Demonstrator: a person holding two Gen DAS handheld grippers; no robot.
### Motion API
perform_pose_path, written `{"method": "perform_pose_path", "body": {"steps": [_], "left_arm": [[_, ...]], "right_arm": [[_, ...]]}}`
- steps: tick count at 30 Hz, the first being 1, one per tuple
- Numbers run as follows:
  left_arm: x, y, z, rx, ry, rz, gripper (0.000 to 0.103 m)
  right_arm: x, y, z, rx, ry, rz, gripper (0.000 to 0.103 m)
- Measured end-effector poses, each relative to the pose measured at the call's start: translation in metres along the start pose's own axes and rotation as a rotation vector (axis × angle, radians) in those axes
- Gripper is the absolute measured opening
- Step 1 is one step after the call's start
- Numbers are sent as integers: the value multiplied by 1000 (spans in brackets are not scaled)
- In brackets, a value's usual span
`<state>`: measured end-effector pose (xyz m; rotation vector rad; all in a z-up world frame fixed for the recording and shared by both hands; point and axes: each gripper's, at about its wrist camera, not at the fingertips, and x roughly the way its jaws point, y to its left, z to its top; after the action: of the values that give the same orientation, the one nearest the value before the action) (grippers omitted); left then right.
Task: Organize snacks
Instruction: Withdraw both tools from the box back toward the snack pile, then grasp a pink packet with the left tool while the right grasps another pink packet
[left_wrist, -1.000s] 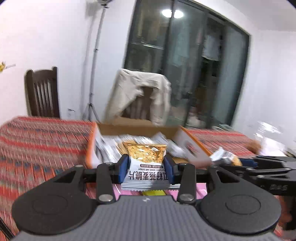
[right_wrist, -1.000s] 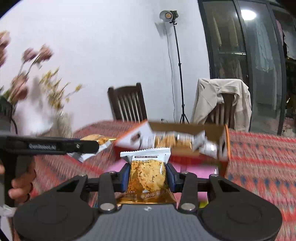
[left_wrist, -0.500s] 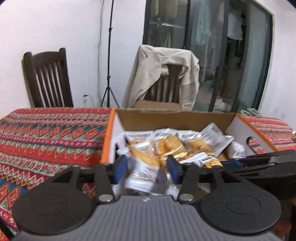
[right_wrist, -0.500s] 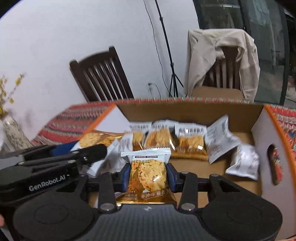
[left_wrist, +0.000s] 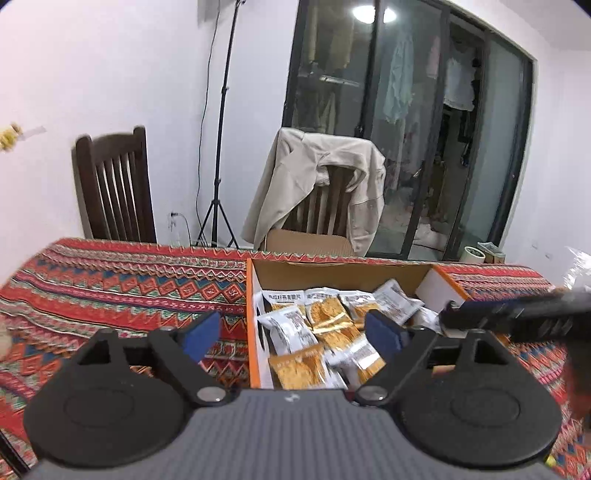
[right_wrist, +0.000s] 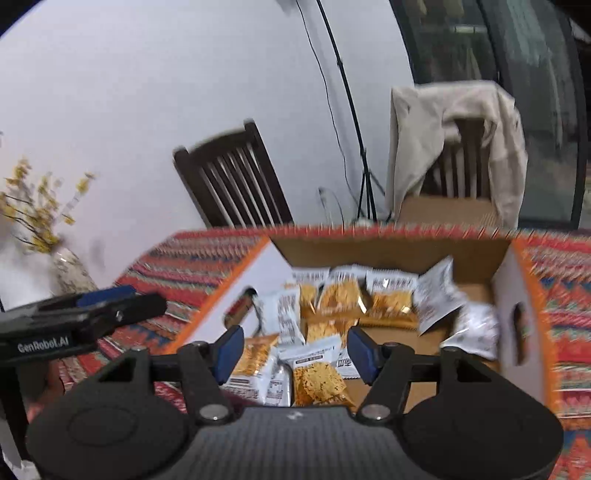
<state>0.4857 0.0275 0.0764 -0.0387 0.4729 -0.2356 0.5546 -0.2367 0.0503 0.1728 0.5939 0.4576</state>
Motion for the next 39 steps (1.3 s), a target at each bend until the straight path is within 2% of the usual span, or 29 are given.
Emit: {"method": "perform_pose_path", "body": {"steps": [3,8,10,13,19,23,27,30,35,39], "left_arm": [[-44,-12,-14,25,-29,-26,101],[-116,-39,-60,80,-75,-41,103],[-139,-50,-80,94,-99,-27,103],[-165,-64,-112,85,-105,38,103],[-211,-73,-161,-7,-88,80,103],[-242,-78,-188,-50,-75,79,103],[-260,-89,-212,12,-70,114,103],[-265,-92,-223,16,-50,118,103],[-268,-94,-229,-3,-29,105,103],[-269,-97,-229,6,-28,99,103]], "right_arm": [[-53,8,-3,-71,-72,-40,71],[-143,21,-38,-229,-181,-165,73],[-172,25,-60,-264,-200,-217,74],[-210,29,-96,-292,-227,-264,79],[-265,36,-175,-257,-212,-297,79],[-294,42,-224,-190,-203,-292,85],[-313,42,-265,-133,-182,-297,85],[-319,42,-293,-135,-147,-349,85],[-326,43,-319,-112,-110,-337,85],[-330,43,-324,-100,-114,-339,85]]}}
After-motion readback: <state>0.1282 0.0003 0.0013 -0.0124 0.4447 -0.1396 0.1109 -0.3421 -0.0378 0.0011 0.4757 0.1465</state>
